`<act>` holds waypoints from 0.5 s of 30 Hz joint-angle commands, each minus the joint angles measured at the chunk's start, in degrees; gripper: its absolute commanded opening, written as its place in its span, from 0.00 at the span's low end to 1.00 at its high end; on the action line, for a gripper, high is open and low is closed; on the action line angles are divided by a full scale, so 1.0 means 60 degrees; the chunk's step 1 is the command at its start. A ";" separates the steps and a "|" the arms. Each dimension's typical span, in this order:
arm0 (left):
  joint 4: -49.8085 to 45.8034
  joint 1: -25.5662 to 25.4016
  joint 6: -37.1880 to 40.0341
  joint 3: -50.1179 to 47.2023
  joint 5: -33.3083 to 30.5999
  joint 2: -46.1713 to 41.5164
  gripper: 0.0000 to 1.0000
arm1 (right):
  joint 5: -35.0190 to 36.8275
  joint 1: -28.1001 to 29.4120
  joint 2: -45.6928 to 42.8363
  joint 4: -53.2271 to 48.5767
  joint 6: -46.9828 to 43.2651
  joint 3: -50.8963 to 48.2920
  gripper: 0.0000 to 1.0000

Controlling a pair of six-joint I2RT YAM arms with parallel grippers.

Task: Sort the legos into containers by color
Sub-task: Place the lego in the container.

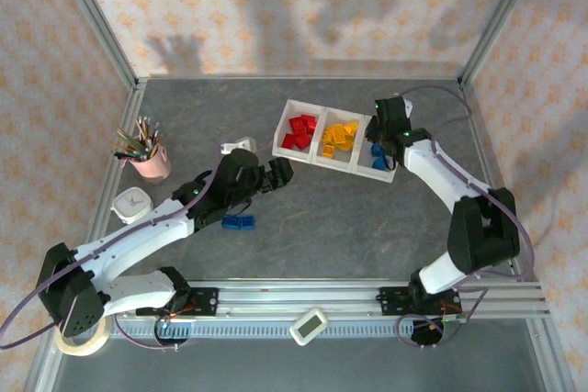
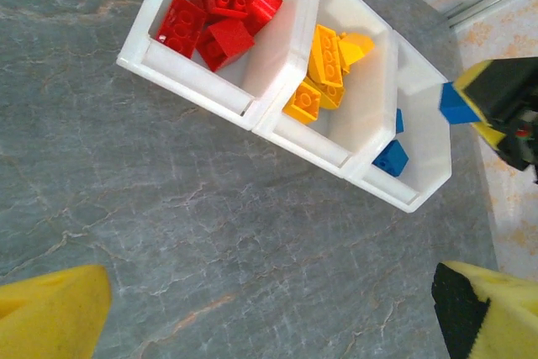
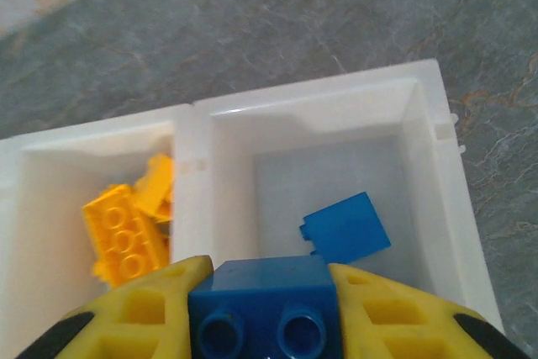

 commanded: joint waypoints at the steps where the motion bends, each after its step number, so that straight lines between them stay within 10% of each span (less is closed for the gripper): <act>1: 0.0529 -0.0012 0.0247 0.0367 0.0038 0.0112 0.99 | -0.0052 -0.0199 0.0548 0.0642 0.0144 0.0342 0.30; 15: 0.0159 0.0012 0.0409 0.0374 -0.0341 0.0034 0.99 | -0.0312 -0.0438 0.1986 0.1404 -0.0061 0.0998 0.40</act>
